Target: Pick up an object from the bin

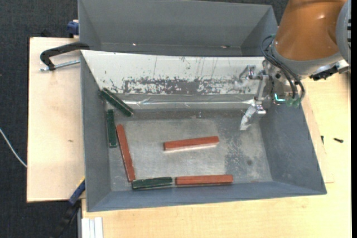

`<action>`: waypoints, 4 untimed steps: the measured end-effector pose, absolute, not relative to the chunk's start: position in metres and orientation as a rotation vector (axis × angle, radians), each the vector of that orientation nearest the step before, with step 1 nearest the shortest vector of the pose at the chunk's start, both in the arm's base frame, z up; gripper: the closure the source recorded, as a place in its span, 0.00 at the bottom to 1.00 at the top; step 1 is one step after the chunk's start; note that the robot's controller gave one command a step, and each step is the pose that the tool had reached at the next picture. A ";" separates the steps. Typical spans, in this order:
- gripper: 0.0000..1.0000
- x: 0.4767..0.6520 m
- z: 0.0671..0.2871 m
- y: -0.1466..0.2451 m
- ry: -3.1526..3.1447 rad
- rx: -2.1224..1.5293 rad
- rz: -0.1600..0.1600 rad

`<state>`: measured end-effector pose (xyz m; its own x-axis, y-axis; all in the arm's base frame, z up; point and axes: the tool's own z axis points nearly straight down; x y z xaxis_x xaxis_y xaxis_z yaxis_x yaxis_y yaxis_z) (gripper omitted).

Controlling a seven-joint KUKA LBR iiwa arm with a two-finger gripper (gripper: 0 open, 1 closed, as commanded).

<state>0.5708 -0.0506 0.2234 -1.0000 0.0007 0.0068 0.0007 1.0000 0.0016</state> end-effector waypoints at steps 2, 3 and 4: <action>0.00 0.572 0.227 -0.050 -3.144 -0.002 -0.001; 0.00 0.570 0.193 -0.035 -3.134 0.080 -0.003; 0.00 0.564 0.164 -0.039 -3.151 0.103 0.000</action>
Offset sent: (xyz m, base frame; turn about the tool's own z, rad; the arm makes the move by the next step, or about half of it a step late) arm -0.0117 0.0405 -0.1078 0.0380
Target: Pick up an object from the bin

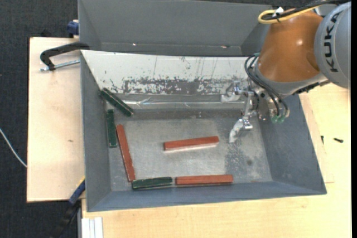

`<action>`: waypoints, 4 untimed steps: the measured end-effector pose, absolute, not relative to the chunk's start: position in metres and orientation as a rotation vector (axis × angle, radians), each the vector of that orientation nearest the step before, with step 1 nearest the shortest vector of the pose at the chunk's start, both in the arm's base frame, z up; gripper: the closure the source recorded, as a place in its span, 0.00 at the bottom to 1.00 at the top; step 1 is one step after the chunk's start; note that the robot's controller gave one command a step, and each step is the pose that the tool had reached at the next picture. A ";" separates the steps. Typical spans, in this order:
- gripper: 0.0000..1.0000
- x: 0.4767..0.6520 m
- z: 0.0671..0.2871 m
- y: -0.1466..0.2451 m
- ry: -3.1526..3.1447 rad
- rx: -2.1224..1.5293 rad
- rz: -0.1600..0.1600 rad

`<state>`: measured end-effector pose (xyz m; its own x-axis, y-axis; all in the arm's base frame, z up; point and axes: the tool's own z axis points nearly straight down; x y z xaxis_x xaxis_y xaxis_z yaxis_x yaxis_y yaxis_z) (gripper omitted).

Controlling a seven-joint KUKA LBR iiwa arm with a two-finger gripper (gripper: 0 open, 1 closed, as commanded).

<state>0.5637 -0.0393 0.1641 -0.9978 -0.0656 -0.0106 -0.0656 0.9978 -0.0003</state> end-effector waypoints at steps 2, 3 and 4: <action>0.00 0.589 0.075 -0.022 3.125 -0.058 0.001; 0.00 0.589 0.075 -0.022 3.125 -0.058 0.001; 0.00 0.589 0.075 -0.022 3.125 -0.061 0.001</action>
Offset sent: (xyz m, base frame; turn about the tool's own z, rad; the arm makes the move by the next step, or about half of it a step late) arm 0.0000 0.0000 0.0000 0.0000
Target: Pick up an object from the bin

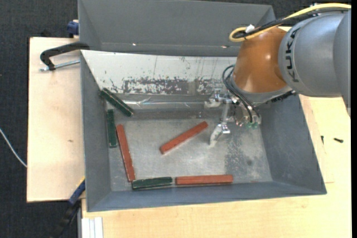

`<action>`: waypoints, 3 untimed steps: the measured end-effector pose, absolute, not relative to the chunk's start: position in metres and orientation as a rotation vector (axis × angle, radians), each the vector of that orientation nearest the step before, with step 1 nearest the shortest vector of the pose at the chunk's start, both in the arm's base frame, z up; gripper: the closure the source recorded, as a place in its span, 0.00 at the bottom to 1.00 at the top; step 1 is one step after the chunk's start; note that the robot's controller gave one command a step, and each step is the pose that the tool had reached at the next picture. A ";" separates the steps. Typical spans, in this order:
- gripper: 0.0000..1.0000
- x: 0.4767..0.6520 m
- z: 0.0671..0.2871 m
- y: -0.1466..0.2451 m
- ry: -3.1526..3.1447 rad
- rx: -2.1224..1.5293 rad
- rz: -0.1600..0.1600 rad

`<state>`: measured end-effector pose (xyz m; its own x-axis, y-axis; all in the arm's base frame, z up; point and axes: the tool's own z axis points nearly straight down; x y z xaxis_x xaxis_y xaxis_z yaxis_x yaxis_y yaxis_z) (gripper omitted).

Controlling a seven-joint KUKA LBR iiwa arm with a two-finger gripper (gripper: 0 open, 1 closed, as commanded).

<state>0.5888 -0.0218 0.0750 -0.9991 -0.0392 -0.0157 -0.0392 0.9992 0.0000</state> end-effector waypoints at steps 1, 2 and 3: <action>0.00 0.572 0.097 -0.023 3.139 -0.083 0.001; 1.00 0.580 0.078 0.031 3.094 -0.586 -0.006; 1.00 0.580 0.078 0.031 3.093 -0.585 -0.006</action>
Offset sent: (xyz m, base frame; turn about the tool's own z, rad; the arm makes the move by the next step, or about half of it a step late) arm -0.0108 0.0545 -0.0050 -0.3356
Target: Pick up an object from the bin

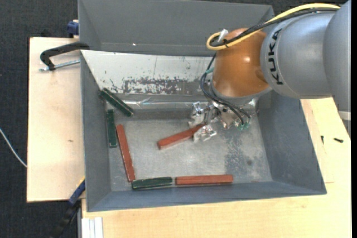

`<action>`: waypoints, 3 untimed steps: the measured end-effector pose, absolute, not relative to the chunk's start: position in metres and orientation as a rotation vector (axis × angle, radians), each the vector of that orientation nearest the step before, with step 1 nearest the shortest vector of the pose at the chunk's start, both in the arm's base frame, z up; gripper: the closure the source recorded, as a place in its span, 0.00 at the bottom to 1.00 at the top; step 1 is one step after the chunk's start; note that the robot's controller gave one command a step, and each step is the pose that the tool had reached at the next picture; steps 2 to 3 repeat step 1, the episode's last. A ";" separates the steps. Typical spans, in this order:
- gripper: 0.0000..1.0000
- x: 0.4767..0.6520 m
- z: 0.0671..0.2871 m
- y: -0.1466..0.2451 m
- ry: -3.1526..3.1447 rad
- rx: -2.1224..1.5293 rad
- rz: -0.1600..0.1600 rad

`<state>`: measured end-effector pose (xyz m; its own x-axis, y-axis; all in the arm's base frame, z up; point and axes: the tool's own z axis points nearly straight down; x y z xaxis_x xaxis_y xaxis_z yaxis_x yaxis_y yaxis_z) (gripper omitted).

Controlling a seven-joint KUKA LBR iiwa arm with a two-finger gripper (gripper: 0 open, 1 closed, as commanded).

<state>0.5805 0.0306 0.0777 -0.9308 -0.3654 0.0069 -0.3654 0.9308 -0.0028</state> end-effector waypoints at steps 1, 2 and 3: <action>1.00 0.580 0.228 0.036 -3.122 0.425 -0.002; 1.00 0.580 0.228 0.036 -3.122 0.425 -0.002; 1.00 0.580 0.228 0.036 -3.122 0.425 -0.002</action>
Offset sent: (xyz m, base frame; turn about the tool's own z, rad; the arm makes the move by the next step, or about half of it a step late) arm 0.0000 0.0000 0.0000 0.0000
